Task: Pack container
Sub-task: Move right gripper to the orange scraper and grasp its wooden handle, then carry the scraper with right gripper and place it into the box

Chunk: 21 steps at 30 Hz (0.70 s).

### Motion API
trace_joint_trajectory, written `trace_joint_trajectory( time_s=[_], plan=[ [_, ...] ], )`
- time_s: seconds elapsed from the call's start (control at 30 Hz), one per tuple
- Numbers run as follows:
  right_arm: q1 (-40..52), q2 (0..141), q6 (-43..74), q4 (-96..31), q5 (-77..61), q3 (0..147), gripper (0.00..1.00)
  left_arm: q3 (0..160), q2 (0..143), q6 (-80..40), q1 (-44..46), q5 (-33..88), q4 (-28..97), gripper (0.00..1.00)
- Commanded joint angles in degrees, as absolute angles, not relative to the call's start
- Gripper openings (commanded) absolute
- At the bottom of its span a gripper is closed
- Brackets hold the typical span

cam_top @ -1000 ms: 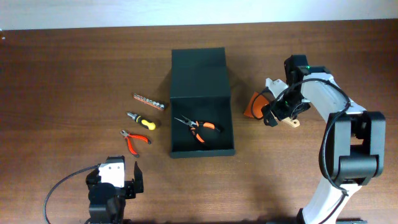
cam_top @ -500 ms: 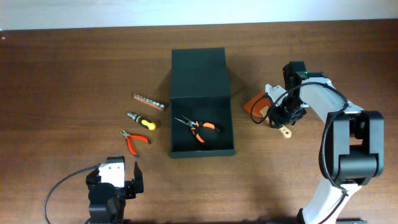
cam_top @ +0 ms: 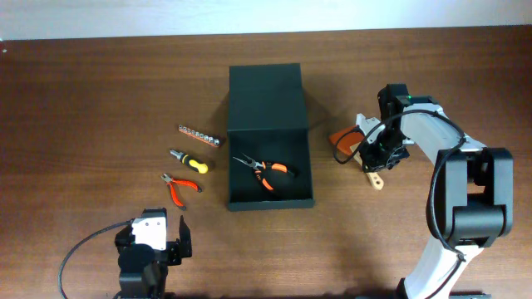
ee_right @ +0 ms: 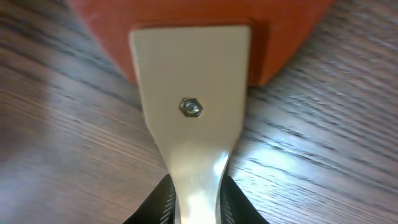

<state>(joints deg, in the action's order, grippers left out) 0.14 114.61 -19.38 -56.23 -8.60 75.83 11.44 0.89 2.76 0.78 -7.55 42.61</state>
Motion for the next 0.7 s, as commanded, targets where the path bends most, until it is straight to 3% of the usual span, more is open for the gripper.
trace_joint_trajectory(
  time_s=[0.0,0.67],
  plan=[
    [0.0,114.7,-17.2,-56.4,-12.1,75.4,0.22,11.1,0.3,2.2,0.6,-7.8,42.5,0.99],
    [0.0,113.5,-17.0,-61.6,-13.1,81.5,0.17,11.1,0.3,2.2,0.6,-7.8,42.5,0.99]
  ],
)
